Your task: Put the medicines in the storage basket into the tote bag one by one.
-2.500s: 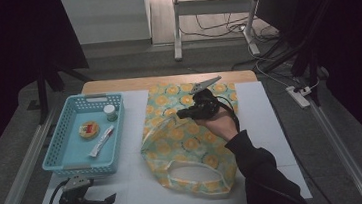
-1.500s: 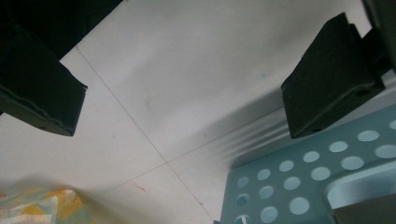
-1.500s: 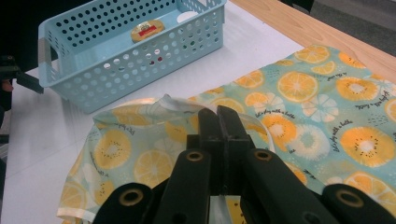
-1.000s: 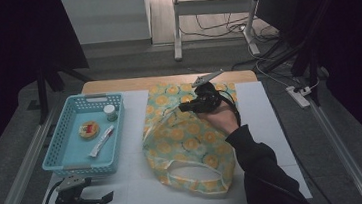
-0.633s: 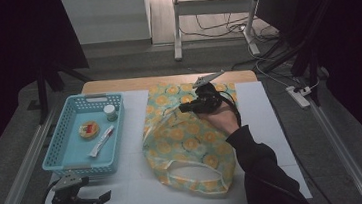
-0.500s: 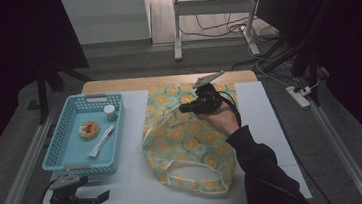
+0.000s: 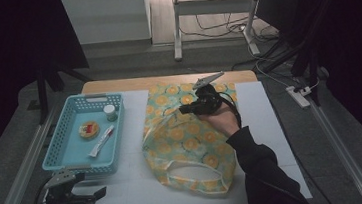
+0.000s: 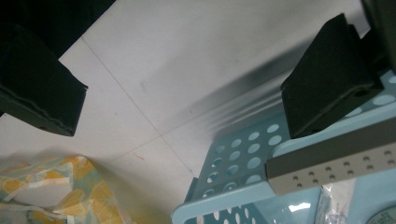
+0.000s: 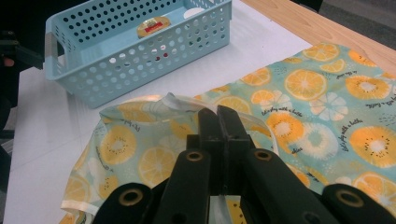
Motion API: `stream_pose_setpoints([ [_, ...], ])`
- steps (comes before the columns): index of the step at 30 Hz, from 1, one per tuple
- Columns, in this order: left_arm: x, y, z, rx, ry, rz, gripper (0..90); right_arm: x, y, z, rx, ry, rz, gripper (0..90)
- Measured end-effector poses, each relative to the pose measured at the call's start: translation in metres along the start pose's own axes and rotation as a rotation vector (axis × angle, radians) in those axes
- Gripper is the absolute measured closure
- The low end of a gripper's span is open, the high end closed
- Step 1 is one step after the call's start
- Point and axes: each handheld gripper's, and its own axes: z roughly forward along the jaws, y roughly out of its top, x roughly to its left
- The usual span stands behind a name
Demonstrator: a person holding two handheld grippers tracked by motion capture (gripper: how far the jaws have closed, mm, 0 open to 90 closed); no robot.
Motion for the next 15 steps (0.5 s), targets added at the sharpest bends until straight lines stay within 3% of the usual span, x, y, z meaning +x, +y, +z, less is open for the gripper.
stream_pose_setpoints([
  [15,0.000,0.015,-0.006,-0.023,0.012,0.036,0.0,0.000,-0.002,-0.002,-0.002,-0.014,-0.003,90.0],
])
